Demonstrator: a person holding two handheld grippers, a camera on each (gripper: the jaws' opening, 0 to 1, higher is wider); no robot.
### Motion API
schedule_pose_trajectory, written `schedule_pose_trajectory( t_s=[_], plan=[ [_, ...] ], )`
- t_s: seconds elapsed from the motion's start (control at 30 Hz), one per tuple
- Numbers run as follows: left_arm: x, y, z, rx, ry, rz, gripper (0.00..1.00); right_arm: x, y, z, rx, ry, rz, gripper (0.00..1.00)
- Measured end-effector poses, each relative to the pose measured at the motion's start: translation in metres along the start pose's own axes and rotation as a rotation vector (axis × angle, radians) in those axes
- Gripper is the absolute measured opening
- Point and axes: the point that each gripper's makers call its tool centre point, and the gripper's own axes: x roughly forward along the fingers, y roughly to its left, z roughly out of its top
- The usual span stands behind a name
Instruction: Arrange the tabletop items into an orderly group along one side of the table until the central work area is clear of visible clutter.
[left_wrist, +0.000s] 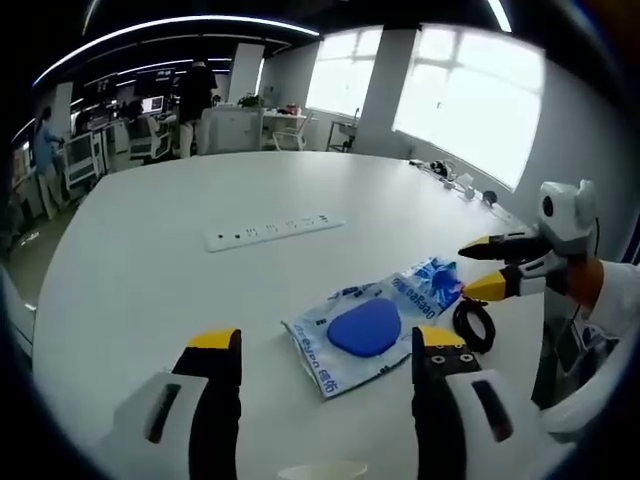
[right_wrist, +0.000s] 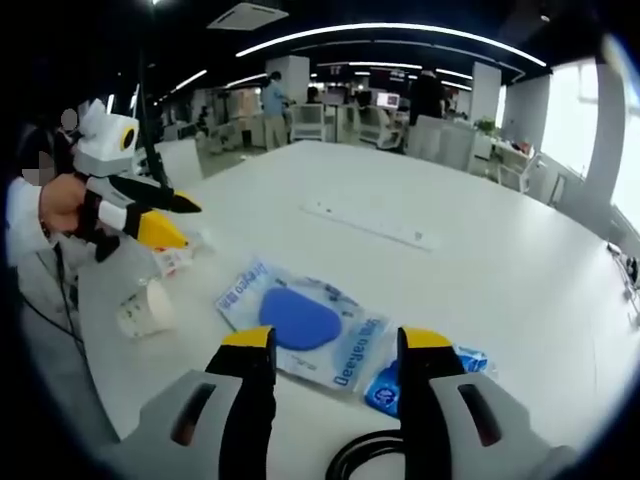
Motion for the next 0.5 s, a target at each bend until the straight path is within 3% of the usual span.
schedule_pose_trajectory(
  t_s=[0.5],
  plan=[
    [-0.042, -0.003, 0.010, 0.010, -0.043, -0.005, 0.76, -0.018, 0.015, 0.022, -0.034, -0.028, 0.041, 0.55]
  ],
)
